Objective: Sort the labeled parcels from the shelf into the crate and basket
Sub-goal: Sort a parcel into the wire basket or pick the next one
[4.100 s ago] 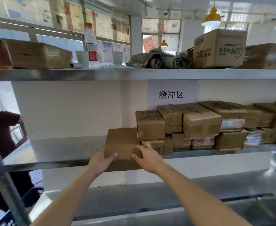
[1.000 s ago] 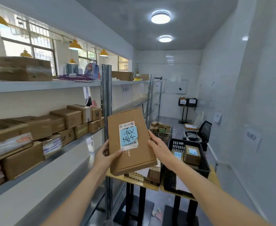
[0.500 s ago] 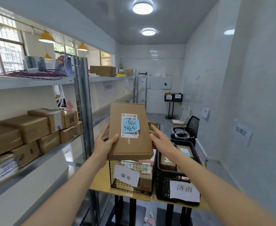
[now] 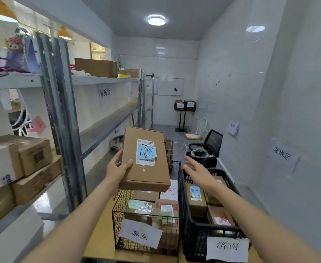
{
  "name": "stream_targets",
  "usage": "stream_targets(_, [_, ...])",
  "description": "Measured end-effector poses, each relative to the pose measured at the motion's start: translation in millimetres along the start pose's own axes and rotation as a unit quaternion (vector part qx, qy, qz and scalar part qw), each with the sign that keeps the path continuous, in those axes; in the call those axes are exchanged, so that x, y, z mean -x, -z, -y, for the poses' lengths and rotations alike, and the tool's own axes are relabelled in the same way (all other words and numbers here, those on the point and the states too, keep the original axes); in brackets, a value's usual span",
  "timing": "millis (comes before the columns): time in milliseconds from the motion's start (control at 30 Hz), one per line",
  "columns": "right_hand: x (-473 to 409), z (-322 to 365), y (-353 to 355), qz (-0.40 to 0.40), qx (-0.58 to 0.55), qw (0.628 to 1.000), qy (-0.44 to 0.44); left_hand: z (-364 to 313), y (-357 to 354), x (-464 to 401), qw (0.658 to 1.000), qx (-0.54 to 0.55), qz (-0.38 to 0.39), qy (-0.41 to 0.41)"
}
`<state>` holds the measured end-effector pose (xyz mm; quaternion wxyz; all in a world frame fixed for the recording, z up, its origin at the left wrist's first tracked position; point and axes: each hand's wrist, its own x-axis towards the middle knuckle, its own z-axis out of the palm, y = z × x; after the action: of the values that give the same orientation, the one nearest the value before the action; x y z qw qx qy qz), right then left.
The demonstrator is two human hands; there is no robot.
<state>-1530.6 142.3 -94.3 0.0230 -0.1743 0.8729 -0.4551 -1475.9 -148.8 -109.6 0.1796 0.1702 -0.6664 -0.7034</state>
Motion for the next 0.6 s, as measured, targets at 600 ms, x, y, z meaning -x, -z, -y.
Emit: stream_targets(600, [-229.9,-206.8,-59.7,0.063,0.050,0.991,-0.107,190.7,-121.9,-237.2,0.981,-0.083,0.043,0.171])
